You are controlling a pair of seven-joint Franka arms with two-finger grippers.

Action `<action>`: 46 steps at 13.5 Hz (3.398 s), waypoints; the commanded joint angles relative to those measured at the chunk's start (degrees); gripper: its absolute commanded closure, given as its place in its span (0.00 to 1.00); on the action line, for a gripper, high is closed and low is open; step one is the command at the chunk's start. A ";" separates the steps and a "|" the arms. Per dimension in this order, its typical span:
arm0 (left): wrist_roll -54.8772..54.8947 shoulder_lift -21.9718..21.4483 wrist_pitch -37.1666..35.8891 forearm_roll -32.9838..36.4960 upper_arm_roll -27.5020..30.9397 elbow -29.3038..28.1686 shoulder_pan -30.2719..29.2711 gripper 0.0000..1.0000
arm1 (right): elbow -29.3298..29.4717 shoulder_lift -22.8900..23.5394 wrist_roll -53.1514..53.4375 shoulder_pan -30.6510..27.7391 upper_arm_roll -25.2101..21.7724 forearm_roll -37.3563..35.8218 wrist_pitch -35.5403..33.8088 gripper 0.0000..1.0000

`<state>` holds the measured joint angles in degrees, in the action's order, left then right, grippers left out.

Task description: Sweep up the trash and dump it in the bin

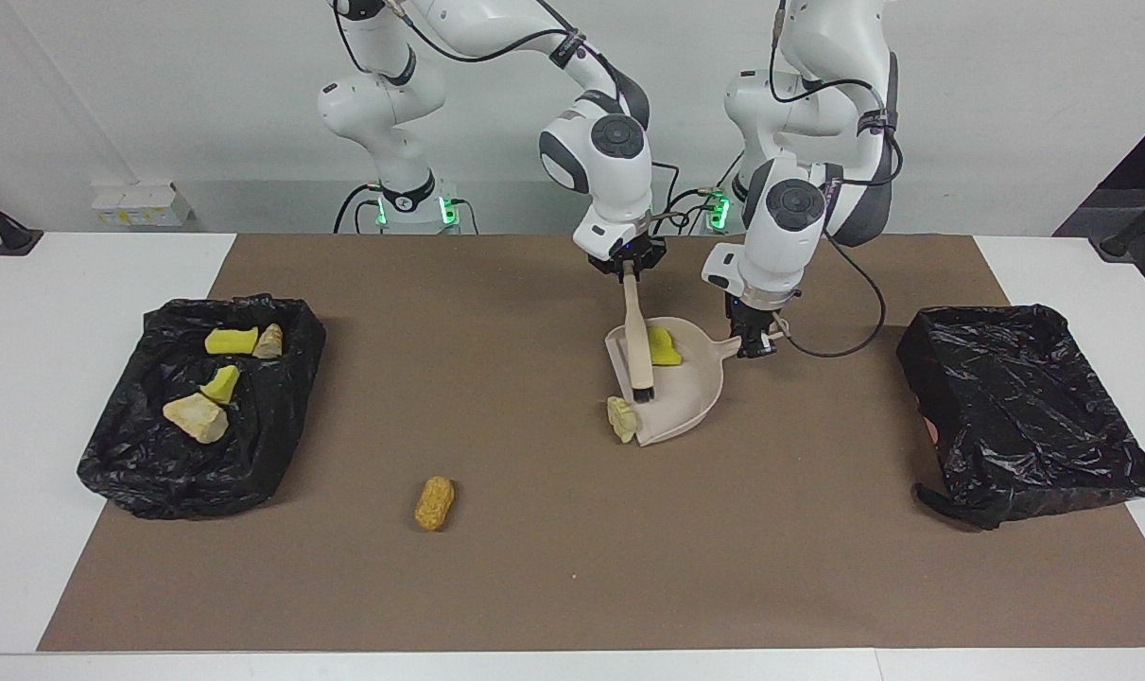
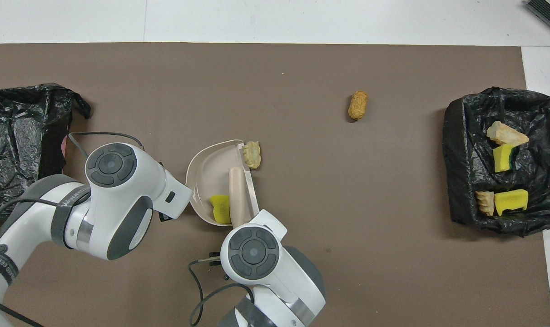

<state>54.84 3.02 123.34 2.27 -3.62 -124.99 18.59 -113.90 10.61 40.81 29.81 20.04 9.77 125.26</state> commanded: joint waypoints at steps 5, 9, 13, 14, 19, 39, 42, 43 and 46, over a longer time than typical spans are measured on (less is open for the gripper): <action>-0.43 -1.96 1.55 0.89 -0.08 -2.27 -0.49 1.00 | 2.37 -3.23 -4.66 -5.10 -0.36 -0.19 -2.82 1.00; -1.31 -1.79 2.52 0.72 -0.08 -2.27 -0.58 1.00 | 4.73 0.36 -17.50 -13.18 -0.36 -3.25 -2.65 1.00; -7.26 -1.70 2.78 0.28 -0.08 -2.27 -0.58 1.00 | 8.69 8.10 -17.96 -13.29 -0.27 -9.59 -1.86 1.00; -10.25 -1.70 2.70 0.28 -0.08 -2.27 -0.58 1.00 | 8.61 8.63 -17.96 -13.02 -0.18 -9.77 -1.94 1.00; -11.60 -1.70 2.70 0.28 -0.08 -2.27 -0.49 1.00 | 6.76 7.67 -17.87 -8.73 0.35 -9.42 -4.57 1.00; -12.12 -1.52 3.40 0.10 -0.08 -2.10 -0.49 1.00 | 16.39 11.16 -26.49 -28.82 -0.71 -21.80 -6.68 1.00; -12.12 -1.52 3.40 0.10 -0.08 -2.19 -0.49 1.00 | 25.89 15.83 -26.66 -30.34 -0.71 -29.44 -14.85 1.00; -12.12 -1.52 3.40 0.10 -0.08 -2.19 -0.58 1.00 | 27.49 16.97 -27.79 -31.55 -0.80 -29.63 -15.21 1.00; -12.12 -1.52 3.40 0.10 -0.08 -2.19 -0.49 1.00 | 26.19 17.34 -31.58 -35.61 -0.71 -28.58 -14.78 1.00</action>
<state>43.76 2.96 125.00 2.21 -3.66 -125.29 18.44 -89.11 26.39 12.01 -3.76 18.38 -18.36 111.48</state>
